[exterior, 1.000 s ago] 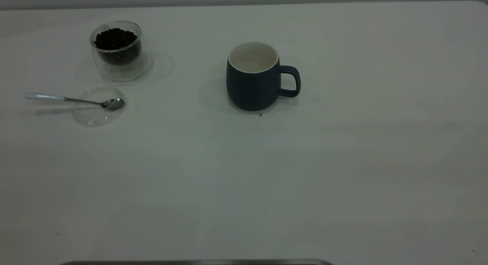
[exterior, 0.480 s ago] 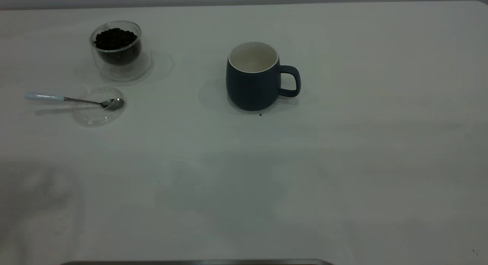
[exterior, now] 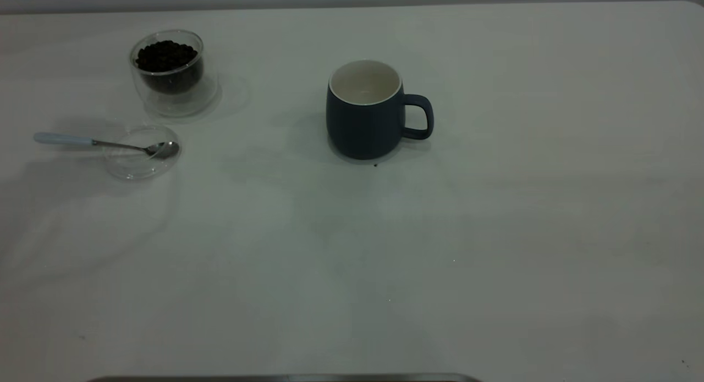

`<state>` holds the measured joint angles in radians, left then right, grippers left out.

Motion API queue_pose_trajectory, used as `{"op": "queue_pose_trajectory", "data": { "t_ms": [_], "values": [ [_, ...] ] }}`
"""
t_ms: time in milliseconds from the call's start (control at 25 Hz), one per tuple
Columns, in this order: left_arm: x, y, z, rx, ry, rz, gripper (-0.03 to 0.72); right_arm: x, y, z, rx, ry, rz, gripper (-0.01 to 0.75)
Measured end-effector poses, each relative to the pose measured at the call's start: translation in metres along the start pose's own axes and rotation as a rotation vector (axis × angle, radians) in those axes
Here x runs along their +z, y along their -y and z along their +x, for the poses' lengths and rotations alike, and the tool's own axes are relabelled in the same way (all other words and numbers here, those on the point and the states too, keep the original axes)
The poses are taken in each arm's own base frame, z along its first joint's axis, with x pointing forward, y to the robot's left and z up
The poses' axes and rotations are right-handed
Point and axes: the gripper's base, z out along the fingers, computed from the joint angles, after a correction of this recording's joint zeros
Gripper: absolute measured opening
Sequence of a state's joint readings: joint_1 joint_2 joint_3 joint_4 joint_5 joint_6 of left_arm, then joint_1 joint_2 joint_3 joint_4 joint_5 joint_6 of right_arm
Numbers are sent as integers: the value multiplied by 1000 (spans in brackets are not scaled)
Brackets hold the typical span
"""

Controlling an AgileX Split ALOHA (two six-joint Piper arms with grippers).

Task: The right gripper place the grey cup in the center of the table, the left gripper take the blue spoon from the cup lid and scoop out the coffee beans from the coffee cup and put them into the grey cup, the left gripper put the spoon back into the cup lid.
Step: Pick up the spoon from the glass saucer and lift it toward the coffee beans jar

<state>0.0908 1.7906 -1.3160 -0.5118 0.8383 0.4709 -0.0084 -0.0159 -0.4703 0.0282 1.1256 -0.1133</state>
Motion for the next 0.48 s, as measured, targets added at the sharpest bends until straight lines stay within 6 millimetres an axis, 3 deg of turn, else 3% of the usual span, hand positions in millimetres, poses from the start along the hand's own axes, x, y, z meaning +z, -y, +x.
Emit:
{"op": "queue_pose_trajectory", "data": {
  "t_ms": [200,360,480],
  "values": [
    [2,-48,-2,-10,41,143,719,0,0,0,0,0,0,363],
    [-3,-86,10,-45,43,191,719,0,0,0,0,0,0,363],
    [5,-111,23,-87,9,235,719,0,0,0,0,0,0,363]
  ]
}}
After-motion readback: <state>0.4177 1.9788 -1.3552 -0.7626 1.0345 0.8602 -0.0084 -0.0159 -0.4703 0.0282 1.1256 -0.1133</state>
